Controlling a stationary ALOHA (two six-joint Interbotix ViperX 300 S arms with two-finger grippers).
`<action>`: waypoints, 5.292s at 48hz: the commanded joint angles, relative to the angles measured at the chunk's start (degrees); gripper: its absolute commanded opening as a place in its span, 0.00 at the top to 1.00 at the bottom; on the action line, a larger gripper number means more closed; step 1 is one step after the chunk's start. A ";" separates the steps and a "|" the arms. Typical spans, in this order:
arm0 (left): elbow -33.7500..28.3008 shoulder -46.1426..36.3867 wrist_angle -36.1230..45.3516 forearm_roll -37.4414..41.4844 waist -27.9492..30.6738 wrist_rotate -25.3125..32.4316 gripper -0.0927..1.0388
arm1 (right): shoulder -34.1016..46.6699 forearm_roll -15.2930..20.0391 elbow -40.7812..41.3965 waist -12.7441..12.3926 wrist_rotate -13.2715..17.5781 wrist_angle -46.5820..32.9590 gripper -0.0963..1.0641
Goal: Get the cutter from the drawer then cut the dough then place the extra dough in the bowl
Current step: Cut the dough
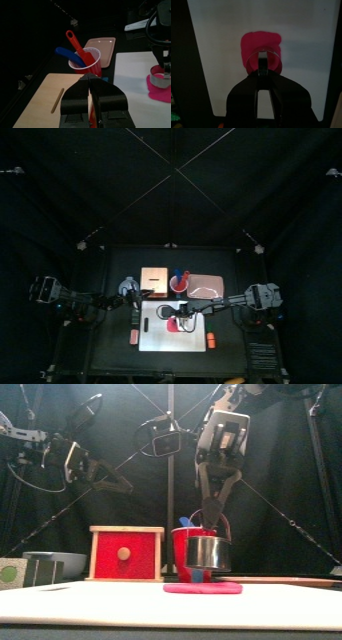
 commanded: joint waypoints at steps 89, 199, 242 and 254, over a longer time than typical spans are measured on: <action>1.14 -3.69 -0.09 -1.32 -0.18 0.00 0.58 | -4.57 -2.11 -0.18 1.05 -0.35 -2.37 0.15; -19.16 35.07 -6.77 16.87 -12.66 -33.84 0.23 | -2.11 11.07 42.28 14.59 -0.44 -97.38 0.16; -20.30 35.24 -1.49 17.31 -10.81 -33.75 0.24 | -1.32 11.07 41.04 14.15 -0.62 -92.55 0.36; -20.39 35.16 -1.14 17.05 -10.55 -33.75 0.31 | -1.23 10.90 40.61 14.06 -0.62 -92.11 0.36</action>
